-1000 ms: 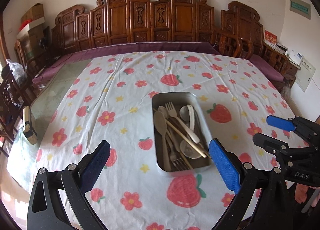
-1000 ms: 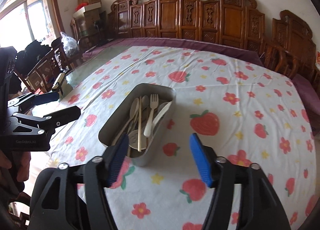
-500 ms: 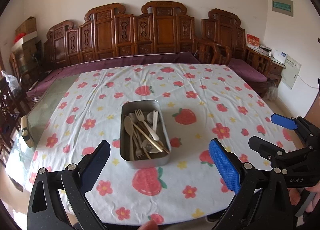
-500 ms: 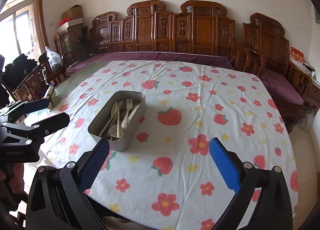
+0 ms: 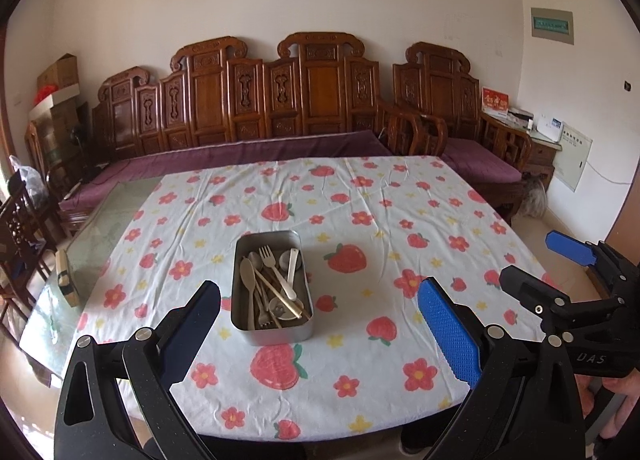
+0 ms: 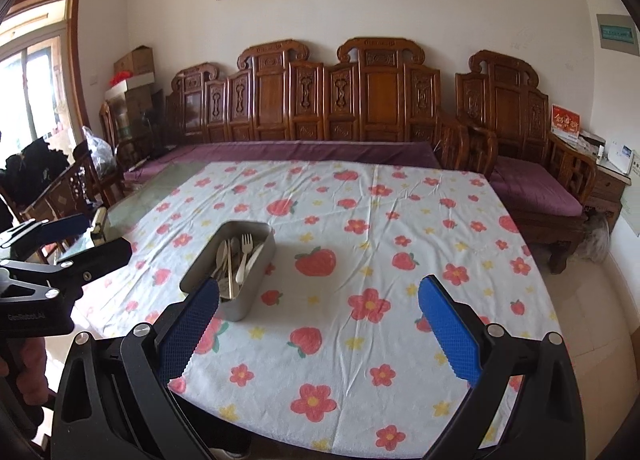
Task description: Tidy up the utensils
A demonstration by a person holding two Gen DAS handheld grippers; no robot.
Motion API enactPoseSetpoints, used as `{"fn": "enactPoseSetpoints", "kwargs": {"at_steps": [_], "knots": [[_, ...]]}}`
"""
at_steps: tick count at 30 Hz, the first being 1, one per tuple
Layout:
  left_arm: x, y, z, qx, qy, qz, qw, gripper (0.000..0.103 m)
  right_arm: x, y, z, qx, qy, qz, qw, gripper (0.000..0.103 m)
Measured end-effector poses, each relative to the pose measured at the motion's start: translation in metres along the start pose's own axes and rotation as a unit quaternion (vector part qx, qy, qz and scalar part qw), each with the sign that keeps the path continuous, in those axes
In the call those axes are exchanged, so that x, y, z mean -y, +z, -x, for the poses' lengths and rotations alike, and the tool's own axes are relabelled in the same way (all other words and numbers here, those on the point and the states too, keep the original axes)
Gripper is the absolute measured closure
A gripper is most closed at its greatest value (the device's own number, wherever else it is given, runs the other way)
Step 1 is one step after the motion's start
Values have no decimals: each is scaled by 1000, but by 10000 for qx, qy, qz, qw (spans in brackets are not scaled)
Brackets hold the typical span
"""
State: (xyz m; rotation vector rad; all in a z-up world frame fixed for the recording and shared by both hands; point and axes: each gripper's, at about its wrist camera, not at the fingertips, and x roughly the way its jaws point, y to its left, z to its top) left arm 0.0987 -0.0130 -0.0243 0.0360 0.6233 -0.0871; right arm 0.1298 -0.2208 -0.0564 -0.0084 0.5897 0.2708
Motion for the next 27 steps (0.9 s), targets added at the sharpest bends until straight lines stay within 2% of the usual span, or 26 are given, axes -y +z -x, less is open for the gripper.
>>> {"fn": "enactPoseSetpoints", "kwargs": {"at_steps": [11, 17, 27], "knots": [[-1, 24, 53, 659, 131, 192, 9976, 8, -8, 32, 69, 828, -18, 51, 9965, 3], [-3, 29, 76, 934, 235, 225, 9951, 8, -11, 40, 97, 1140, 8, 72, 9935, 3], [-3, 29, 85, 1015, 242, 248, 9942, 8, -12, 40, 102, 1208, -8, 20, 9927, 3]]}}
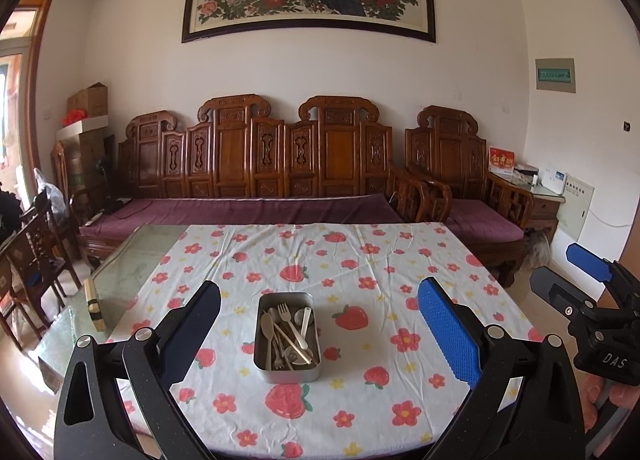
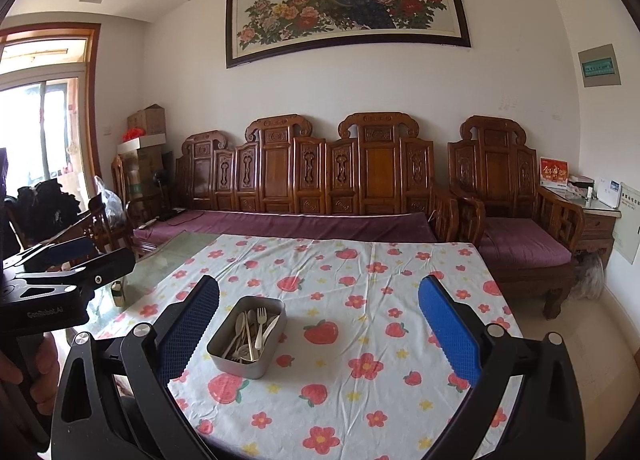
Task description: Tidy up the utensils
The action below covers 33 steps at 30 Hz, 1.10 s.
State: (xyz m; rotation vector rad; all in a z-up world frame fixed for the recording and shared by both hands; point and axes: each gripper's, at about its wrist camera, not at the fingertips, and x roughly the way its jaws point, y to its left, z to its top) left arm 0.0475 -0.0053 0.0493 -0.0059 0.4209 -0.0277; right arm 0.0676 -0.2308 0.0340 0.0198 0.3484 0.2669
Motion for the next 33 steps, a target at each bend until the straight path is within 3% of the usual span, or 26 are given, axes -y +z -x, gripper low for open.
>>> {"fn": "enactPoseSetpoints", "kwargs": {"at_steps": [33], "knots": [[3, 5, 5, 34, -7, 10, 10000, 8, 1, -2, -2, -11, 2, -10, 10000, 3]]}}
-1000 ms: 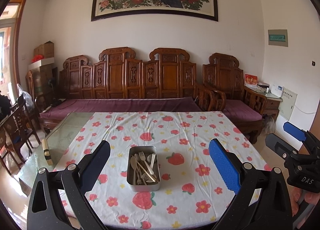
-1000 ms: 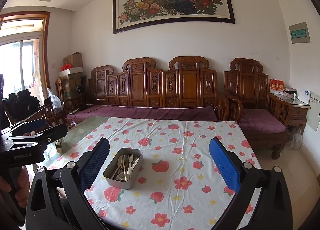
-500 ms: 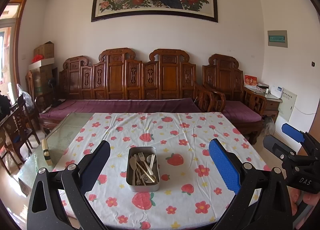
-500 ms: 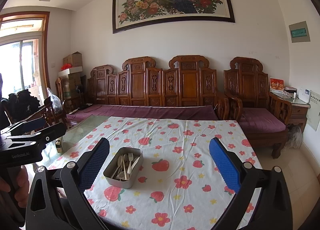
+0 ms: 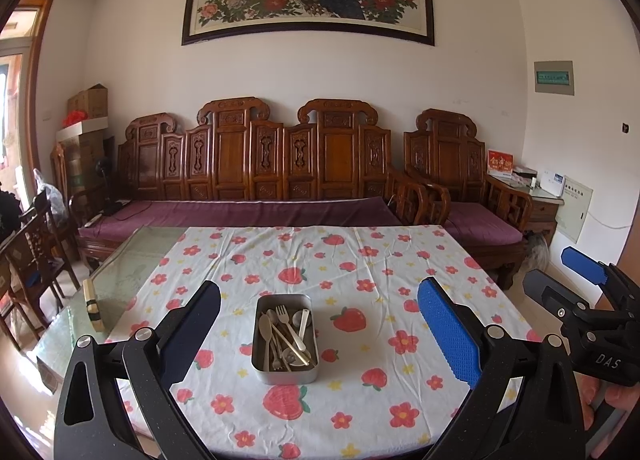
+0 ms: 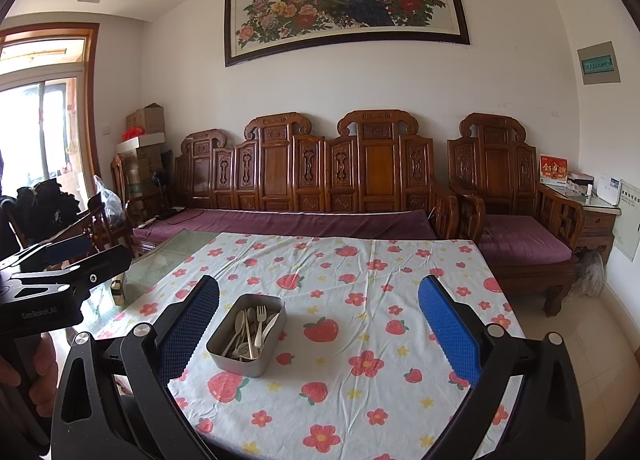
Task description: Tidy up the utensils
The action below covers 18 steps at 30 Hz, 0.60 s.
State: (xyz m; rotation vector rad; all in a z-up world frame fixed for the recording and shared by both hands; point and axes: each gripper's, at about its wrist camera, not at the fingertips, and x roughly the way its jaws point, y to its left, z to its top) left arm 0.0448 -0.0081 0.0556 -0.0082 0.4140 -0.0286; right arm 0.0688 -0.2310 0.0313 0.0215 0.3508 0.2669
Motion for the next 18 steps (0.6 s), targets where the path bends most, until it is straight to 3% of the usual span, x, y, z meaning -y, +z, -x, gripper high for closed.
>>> {"fn": "enactPoseSetpoints", "kwargs": {"at_steps": [18], "knots": [[-1, -1, -3, -29, -34, 37, 10000, 8, -3, -6, -4, -27, -8, 8, 10000, 3]]}}
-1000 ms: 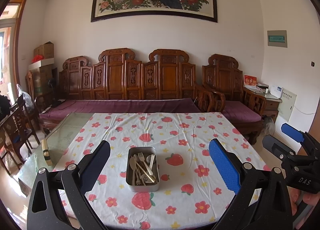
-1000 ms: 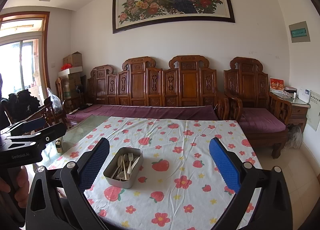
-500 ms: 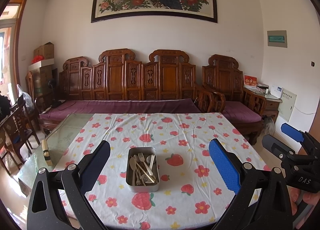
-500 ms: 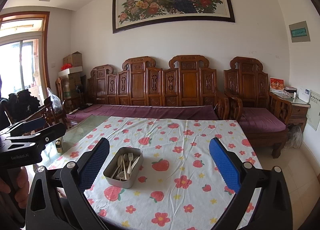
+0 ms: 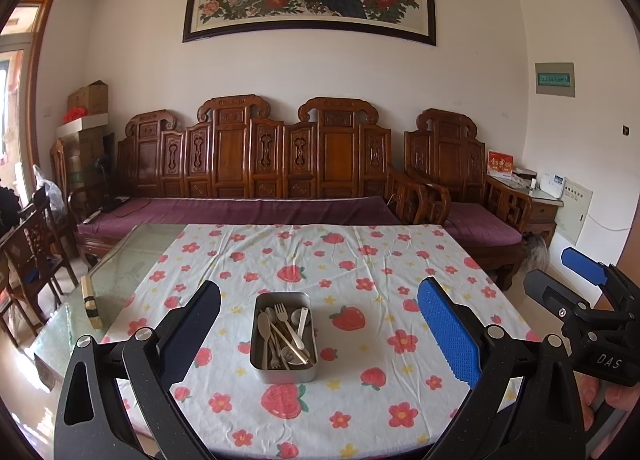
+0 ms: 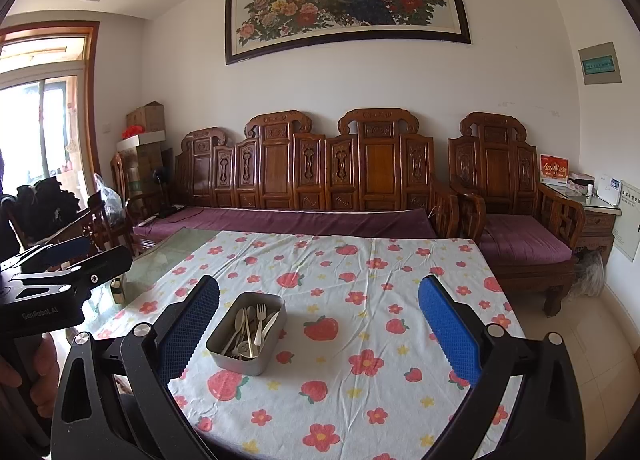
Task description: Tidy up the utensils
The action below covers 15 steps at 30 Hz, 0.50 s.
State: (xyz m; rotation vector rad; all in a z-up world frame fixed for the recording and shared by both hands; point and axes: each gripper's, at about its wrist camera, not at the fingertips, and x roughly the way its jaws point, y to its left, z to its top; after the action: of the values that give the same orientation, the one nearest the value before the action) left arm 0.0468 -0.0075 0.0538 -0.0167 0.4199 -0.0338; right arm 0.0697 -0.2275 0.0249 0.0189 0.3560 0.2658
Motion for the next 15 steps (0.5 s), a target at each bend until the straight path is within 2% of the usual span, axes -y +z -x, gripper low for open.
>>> {"fn": "enactPoseSetpoints", "kwargs": {"at_steps": [15], "knots": [[1, -2, -3, 1, 9, -10, 10000, 8, -1, -5, -2, -23, 6, -22, 10000, 3]]}}
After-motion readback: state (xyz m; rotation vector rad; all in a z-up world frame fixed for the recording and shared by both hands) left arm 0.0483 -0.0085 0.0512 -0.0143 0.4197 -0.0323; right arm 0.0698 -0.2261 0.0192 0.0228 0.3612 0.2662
